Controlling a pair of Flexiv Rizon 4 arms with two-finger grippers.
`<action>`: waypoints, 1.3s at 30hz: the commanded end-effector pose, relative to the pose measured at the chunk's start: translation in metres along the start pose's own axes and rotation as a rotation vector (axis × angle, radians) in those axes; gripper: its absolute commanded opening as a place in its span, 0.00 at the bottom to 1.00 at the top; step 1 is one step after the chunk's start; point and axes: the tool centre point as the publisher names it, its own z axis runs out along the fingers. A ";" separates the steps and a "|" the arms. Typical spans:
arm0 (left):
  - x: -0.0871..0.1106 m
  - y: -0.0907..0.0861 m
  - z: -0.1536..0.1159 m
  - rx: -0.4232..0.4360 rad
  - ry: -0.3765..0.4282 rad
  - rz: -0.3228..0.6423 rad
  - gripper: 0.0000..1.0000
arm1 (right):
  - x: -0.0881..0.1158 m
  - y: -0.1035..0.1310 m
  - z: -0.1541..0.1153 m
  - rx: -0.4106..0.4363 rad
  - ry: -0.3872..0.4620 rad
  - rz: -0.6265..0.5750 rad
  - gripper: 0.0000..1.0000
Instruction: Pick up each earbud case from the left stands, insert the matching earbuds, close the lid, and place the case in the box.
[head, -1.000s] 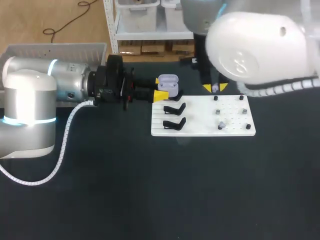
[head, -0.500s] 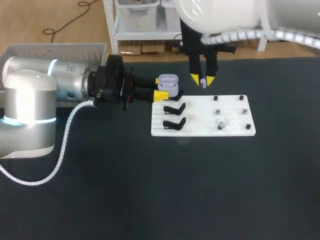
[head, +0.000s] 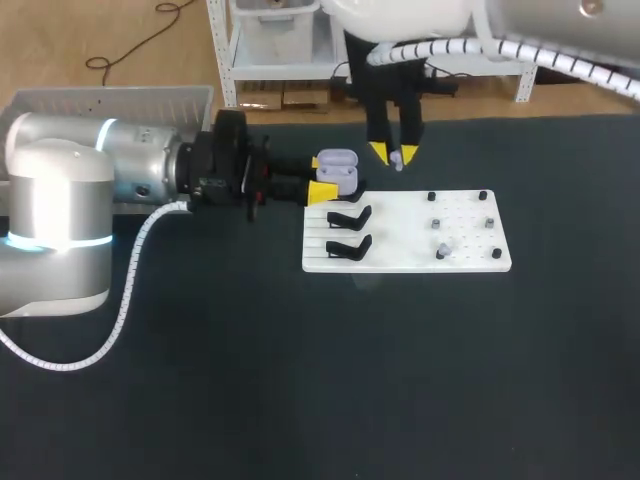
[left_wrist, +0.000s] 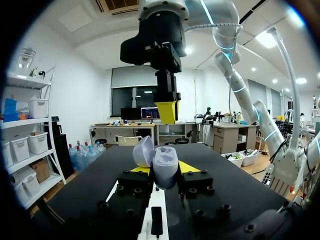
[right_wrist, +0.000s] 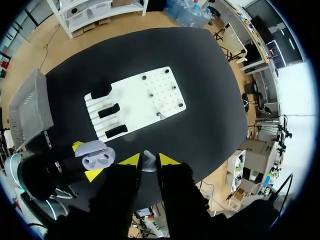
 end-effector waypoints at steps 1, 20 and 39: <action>0.002 0.005 0.005 0.007 -0.007 0.000 0.00 | 0.007 0.004 -0.005 -0.005 -0.010 0.018 0.00; 0.015 0.005 0.021 0.013 -0.002 0.015 0.00 | 0.009 0.016 -0.006 0.013 0.130 0.187 0.00; 0.018 0.004 0.029 0.020 -0.008 0.009 0.00 | 0.005 0.018 0.006 0.023 0.087 0.243 0.00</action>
